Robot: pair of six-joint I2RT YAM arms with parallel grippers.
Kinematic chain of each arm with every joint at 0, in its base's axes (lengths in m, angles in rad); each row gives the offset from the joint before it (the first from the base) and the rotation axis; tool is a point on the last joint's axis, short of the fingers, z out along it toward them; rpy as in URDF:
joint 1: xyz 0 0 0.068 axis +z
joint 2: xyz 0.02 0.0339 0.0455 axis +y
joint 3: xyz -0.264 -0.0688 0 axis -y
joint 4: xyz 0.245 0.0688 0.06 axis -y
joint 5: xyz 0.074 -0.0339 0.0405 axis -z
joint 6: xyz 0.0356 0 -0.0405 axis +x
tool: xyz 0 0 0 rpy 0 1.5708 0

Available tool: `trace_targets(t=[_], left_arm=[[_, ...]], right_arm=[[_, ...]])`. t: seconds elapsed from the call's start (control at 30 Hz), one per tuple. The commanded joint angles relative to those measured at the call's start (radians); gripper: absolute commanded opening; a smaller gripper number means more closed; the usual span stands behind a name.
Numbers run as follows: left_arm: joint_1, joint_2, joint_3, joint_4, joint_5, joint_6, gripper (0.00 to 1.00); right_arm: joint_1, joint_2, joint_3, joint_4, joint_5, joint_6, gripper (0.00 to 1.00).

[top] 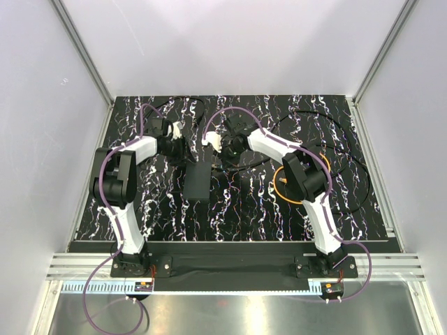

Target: Insert the plug into the switch port

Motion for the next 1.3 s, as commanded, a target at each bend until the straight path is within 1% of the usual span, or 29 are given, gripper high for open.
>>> trace_targets(t=[0.0,0.17,0.6,0.87,1.0,1.27], left_arm=[[-0.012,0.036,0.003,0.038,0.062,-0.005,0.47],[-0.013,0.048,0.007,0.046,0.099,-0.005,0.44],[-0.036,0.070,0.038,0.022,0.104,0.022,0.41],[-0.045,0.094,0.046,0.029,0.148,0.008,0.38],[-0.048,0.101,0.052,0.025,0.150,0.014,0.38],[-0.064,0.114,0.058,0.029,0.167,0.012,0.37]], right_arm=[[0.015,0.019,0.064,0.045,-0.075,0.047,0.00],[0.015,0.033,0.064,0.088,-0.079,0.061,0.00],[0.029,0.013,0.125,0.074,-0.129,0.099,0.00],[0.052,0.055,0.145,0.123,-0.111,0.112,0.00],[0.053,0.082,0.202,0.112,-0.117,0.130,0.00],[0.072,0.082,0.220,0.141,-0.129,0.170,0.00]])
